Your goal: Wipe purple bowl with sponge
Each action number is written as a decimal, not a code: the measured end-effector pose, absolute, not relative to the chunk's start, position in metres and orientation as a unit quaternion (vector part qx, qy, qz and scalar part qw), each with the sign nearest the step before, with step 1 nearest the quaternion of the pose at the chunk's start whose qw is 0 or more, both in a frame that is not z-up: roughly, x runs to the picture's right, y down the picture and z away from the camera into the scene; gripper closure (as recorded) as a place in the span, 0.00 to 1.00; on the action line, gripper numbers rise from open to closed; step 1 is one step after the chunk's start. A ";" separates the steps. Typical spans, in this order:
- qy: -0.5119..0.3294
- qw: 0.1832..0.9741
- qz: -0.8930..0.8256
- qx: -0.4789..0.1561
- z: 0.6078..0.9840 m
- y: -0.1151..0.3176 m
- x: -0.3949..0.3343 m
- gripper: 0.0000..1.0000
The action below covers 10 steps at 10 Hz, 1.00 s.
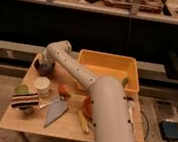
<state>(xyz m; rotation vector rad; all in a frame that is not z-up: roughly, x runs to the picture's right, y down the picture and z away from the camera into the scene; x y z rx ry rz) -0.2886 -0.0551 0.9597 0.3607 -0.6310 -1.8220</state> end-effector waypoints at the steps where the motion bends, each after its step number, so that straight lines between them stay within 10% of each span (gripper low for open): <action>1: -0.263 0.557 -0.774 0.147 0.968 -0.062 -0.288 1.00; 10: -0.282 0.529 -0.780 0.182 0.946 -0.068 -0.340 1.00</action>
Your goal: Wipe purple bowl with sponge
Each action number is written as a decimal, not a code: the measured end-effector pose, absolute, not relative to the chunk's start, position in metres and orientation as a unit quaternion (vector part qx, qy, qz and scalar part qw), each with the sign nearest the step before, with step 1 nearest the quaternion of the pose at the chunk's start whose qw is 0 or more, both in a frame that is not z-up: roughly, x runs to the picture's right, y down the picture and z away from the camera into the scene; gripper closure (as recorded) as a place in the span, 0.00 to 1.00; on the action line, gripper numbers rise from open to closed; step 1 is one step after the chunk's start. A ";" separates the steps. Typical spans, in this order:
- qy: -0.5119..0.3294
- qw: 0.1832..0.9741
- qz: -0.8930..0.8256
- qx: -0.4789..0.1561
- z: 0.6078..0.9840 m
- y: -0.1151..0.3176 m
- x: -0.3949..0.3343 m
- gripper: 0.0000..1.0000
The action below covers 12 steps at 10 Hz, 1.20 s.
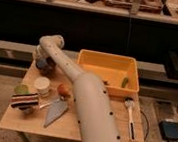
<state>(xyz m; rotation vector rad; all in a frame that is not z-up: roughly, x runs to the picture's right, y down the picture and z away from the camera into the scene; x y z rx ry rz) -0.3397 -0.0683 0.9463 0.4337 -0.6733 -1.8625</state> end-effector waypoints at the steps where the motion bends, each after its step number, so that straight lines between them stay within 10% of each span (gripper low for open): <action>1: -0.287 0.525 -0.779 0.187 0.940 -0.061 -0.337 1.00; 12: -0.269 0.545 -0.780 0.148 0.974 -0.080 -0.300 1.00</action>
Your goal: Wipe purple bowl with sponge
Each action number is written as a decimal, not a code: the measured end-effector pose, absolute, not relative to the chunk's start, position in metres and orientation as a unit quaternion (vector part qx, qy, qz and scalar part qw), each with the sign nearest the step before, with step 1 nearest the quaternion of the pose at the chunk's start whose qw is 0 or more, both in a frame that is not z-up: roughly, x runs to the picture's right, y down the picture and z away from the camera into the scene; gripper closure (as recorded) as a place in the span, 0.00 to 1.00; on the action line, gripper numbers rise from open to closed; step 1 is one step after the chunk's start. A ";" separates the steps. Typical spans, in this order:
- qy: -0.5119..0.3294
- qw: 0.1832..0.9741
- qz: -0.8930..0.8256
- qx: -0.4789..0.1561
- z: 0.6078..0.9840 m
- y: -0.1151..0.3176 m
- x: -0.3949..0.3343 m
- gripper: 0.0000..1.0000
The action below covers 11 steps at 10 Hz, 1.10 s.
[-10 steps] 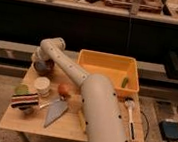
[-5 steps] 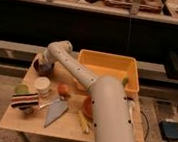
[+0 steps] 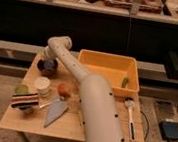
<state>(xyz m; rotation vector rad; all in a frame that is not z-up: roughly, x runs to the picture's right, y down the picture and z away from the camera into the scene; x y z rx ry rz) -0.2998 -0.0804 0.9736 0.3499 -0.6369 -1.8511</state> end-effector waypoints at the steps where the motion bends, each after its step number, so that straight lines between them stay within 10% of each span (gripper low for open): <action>1: -0.269 0.539 -0.784 0.154 0.970 -0.085 -0.313 1.00; 11: -0.304 0.541 -0.762 0.186 0.933 -0.032 -0.288 1.00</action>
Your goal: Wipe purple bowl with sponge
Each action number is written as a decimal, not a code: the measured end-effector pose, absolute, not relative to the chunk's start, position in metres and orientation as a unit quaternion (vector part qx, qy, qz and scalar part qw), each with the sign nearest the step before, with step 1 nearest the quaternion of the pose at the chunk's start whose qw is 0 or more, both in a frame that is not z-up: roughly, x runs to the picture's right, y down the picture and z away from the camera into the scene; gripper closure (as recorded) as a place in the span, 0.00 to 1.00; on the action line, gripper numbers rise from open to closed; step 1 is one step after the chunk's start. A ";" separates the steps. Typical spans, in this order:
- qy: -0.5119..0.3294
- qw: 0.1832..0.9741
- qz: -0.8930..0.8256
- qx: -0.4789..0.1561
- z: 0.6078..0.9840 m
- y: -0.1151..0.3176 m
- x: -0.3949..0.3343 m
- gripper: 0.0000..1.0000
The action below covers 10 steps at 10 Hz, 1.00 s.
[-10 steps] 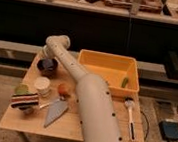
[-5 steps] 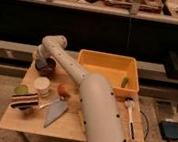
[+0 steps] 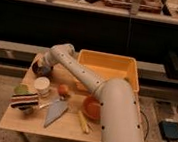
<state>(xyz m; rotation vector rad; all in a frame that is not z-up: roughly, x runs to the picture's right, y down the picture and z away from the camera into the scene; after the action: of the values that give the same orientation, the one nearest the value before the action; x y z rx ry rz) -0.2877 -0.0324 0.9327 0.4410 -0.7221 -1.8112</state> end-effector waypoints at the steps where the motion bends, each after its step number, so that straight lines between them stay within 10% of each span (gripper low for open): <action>1: -0.299 0.545 -0.763 0.177 0.942 -0.037 -0.286 1.00; 10: -0.294 0.516 -0.779 0.200 0.934 -0.065 -0.335 1.00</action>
<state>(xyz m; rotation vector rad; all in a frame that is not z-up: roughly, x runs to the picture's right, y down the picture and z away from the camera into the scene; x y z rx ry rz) -0.3353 -0.0651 0.9339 0.4800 -0.7063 -1.8711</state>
